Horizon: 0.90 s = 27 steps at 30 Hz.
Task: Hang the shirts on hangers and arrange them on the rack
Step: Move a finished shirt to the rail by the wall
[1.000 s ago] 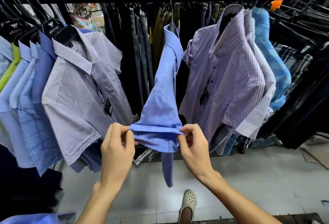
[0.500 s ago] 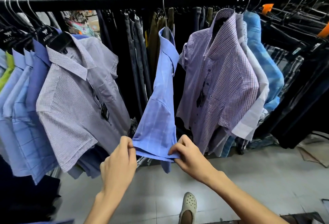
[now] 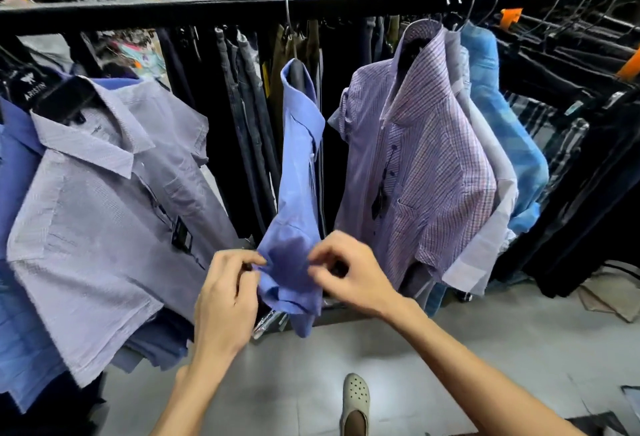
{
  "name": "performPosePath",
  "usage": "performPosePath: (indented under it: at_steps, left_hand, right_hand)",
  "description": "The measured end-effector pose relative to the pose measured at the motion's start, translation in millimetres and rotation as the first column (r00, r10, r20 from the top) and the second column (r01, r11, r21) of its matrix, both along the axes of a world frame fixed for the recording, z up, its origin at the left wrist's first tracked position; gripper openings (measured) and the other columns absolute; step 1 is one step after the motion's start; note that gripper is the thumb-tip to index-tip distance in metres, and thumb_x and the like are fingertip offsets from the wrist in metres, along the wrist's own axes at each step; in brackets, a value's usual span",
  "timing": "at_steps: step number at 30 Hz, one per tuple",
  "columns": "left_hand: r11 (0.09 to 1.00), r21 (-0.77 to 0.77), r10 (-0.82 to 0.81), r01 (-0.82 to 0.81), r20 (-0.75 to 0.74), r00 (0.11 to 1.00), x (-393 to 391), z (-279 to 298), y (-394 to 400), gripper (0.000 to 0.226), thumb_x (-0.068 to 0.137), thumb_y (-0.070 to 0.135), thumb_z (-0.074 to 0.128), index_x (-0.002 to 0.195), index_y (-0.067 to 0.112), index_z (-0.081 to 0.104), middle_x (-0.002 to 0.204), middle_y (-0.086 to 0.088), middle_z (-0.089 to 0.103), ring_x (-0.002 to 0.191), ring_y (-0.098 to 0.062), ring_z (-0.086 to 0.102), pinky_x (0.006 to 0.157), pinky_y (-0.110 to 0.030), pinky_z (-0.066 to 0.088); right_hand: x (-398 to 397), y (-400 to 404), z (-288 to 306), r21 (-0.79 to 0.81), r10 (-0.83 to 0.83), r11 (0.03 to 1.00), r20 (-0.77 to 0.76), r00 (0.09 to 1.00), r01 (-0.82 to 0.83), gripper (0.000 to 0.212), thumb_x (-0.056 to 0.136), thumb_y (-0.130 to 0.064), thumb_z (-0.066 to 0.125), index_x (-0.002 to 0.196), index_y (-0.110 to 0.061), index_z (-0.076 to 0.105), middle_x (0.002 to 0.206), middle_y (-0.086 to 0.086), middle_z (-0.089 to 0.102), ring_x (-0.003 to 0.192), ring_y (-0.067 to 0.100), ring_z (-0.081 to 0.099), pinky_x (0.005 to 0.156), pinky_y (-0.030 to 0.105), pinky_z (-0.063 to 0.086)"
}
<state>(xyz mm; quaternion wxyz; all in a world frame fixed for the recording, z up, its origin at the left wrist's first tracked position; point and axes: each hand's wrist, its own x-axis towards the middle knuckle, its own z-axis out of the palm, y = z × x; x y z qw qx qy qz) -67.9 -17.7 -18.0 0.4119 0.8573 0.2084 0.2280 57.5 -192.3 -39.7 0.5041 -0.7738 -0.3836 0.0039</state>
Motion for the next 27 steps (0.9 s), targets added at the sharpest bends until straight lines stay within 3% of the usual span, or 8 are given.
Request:
performPosePath:
  at_steps: [4,8,10,15,17,20,23,27]
  left_hand:
    - [0.991,-0.129,0.040,-0.016,0.183,0.982,43,40,-1,0.017,0.086,0.050,0.049,0.095,0.039,0.058,0.099,0.011,0.064,0.089,-0.009,0.062,0.080,-0.026,0.047]
    - [0.991,-0.135,0.011,0.012,0.169,0.986,95,81,3,0.019,0.083,0.057,0.062,0.094,0.043,0.059,0.090,0.012,0.066,0.071,-0.012,0.061,0.071,-0.018,0.047]
    - [0.999,-0.034,-0.013,0.017,0.107,0.994,117,94,9,0.019,0.086,0.048,0.072,0.096,0.043,0.057,0.088,0.011,0.066,0.066,-0.007,0.056,0.066,-0.014,0.044]
    - [0.971,0.199,0.136,-0.131,-0.011,0.991,142,106,41,0.033,0.079,0.049,0.080,0.106,0.037,0.065,0.091,0.019,0.069,0.086,-0.011,0.067,0.081,-0.038,0.054]
    - [0.959,0.238,0.172,-0.151,-0.073,0.982,143,110,54,0.039,0.076,0.053,0.080,0.109,0.036,0.067,0.088,0.020,0.070,0.085,-0.011,0.068,0.084,-0.041,0.055]
    - [0.950,0.297,0.146,-0.096,-0.149,0.978,145,113,65,0.029,0.077,0.055,0.077,0.095,0.032,0.074,0.084,0.016,0.073,0.082,-0.007,0.069,0.083,-0.040,0.056]
    - [0.930,0.354,0.178,-0.101,-0.191,0.965,143,120,73,0.035,0.073,0.063,0.067,0.087,0.031,0.072,0.081,0.016,0.071,0.080,-0.015,0.068,0.078,-0.041,0.056]
    - [0.908,0.403,0.219,-0.114,-0.225,0.950,132,130,87,0.042,0.068,0.063,0.051,0.095,0.035,0.067,0.095,0.018,0.069,0.095,-0.018,0.066,0.084,-0.040,0.053]
  right_hand:
    - [41,22,44,0.258,-0.030,0.962,-0.228,0.973,0.090,0.029,0.090,-0.023,0.070,0.118,-0.019,0.064,0.108,0.000,0.065,0.092,0.010,0.065,0.085,0.025,0.052]
    - [87,47,80,0.331,0.021,0.942,-0.243,0.970,0.062,0.042,0.098,-0.020,0.064,0.139,-0.016,0.056,0.126,0.003,0.054,0.093,0.001,0.062,0.091,0.018,0.048]
    - [104,62,90,0.335,0.051,0.942,-0.216,0.975,0.025,0.039,0.099,-0.021,0.062,0.137,-0.015,0.058,0.126,0.003,0.053,0.093,-0.004,0.060,0.091,0.016,0.046]
    - [131,89,98,0.329,0.165,0.941,-0.230,0.959,-0.082,0.026,0.093,-0.030,0.063,0.113,-0.016,0.070,0.116,0.004,0.063,0.105,0.015,0.066,0.097,0.034,0.052]
    - [141,97,98,0.369,0.191,0.926,-0.266,0.945,-0.083,0.020,0.093,-0.027,0.065,0.110,-0.017,0.068,0.107,-0.004,0.067,0.100,0.011,0.065,0.094,0.033,0.051]
    - [149,109,102,0.442,0.164,0.897,-0.375,0.912,0.020,0.029,0.094,-0.018,0.070,0.121,-0.013,0.058,0.097,-0.004,0.063,0.084,0.004,0.060,0.081,0.022,0.049]
    - [152,122,110,0.452,0.142,0.890,-0.397,0.907,0.059,0.042,0.093,-0.020,0.073,0.131,-0.018,0.054,0.110,0.004,0.061,0.074,0.006,0.061,0.074,0.018,0.052]
    - [152,146,117,0.415,0.172,0.907,-0.506,0.845,0.064,0.031,0.092,-0.033,0.074,0.118,-0.022,0.060,0.117,0.001,0.067,0.083,0.021,0.076,0.089,0.039,0.059]
